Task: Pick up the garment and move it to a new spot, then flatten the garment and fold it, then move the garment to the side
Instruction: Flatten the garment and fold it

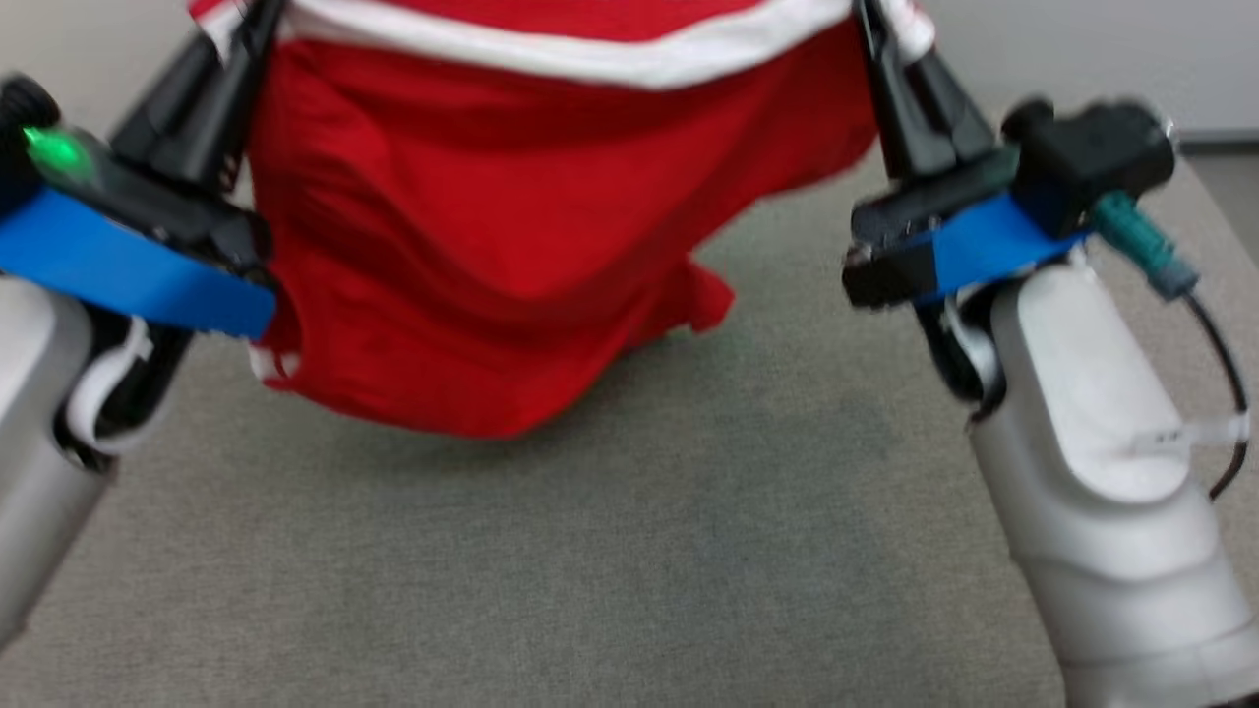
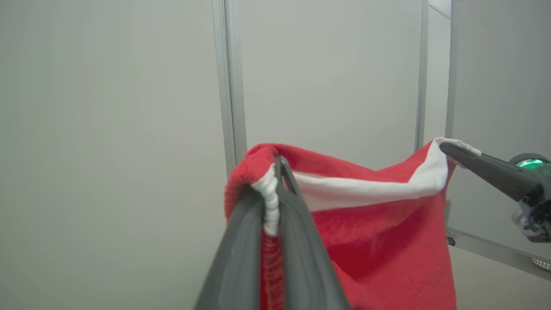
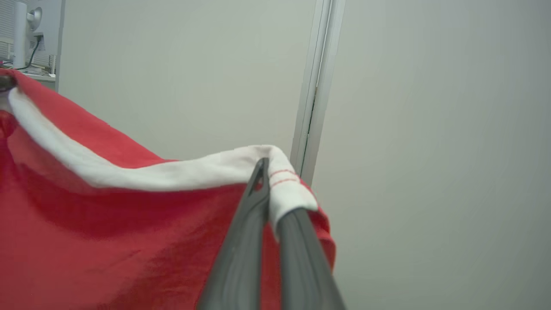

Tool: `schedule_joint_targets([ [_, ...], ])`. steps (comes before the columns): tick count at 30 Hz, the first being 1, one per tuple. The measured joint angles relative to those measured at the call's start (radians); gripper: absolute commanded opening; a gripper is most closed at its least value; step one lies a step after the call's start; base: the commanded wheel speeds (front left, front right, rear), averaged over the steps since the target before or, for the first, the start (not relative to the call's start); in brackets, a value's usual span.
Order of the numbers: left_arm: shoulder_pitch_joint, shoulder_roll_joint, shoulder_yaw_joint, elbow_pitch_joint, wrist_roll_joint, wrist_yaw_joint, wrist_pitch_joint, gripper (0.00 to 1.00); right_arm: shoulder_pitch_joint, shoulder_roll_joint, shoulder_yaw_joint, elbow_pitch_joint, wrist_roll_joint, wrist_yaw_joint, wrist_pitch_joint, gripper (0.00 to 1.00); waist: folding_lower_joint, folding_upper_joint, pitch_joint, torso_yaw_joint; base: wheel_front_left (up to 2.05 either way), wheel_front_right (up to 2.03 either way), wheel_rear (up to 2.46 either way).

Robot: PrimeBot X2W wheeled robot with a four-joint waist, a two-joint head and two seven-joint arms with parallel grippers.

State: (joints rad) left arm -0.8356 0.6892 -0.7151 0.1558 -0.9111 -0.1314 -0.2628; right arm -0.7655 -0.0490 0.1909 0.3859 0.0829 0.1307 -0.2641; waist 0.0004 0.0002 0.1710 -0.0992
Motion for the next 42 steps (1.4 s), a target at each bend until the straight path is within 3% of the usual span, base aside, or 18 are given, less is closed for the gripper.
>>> schedule_joint_targets([
  [6,-0.153,-0.026,0.092,0.003,0.016,0.000,0.000,0.00,-0.188,0.000,-0.070,-0.007,-0.059,0.000,0.000,0.00,0.0000,0.0000,0.077,0.006,0.00,0.00,0.00],
  [11,-0.126,-0.064,0.142,-0.007,0.011,0.000,0.000,0.00,-0.188,0.001,-0.089,-0.058,-0.063,0.000,0.000,0.00,-0.0001,0.0001,0.078,0.015,0.00,0.00,0.00],
  [16,0.134,-0.110,0.116,0.045,-0.038,0.000,0.000,0.00,0.031,0.001,-0.039,-0.047,-0.037,0.000,0.000,0.00,-0.0005,0.0000,0.033,0.023,0.00,0.00,0.00],
  [21,0.469,-0.193,0.046,0.161,-0.100,0.000,0.000,0.00,0.316,0.001,0.016,0.027,-0.022,0.000,0.000,0.00,-0.0006,-0.0002,-0.017,0.031,0.00,0.00,0.00],
  [25,0.634,-0.258,0.026,0.219,-0.144,0.000,0.000,0.00,0.492,0.000,0.001,0.060,-0.011,0.000,0.000,0.00,-0.0006,-0.0003,-0.055,0.043,0.00,0.00,0.00],
  [30,0.753,-0.300,-0.012,0.232,-0.117,0.000,0.000,0.00,0.638,0.001,-0.023,0.066,0.012,0.000,0.000,0.00,-0.0007,-0.0003,-0.111,0.065,0.00,0.00,0.00],
  [35,0.828,-0.341,0.012,0.231,-0.101,0.000,0.000,0.00,0.737,0.001,-0.045,0.056,0.032,0.000,0.000,0.00,-0.0007,-0.0004,-0.174,0.076,0.00,0.00,0.00],
  [42,0.872,-0.344,-0.010,0.173,-0.060,0.000,0.000,0.00,0.817,0.001,-0.078,0.022,0.044,0.000,0.000,0.00,-0.0006,-0.0005,-0.216,0.084,0.00,0.00,0.00],
])
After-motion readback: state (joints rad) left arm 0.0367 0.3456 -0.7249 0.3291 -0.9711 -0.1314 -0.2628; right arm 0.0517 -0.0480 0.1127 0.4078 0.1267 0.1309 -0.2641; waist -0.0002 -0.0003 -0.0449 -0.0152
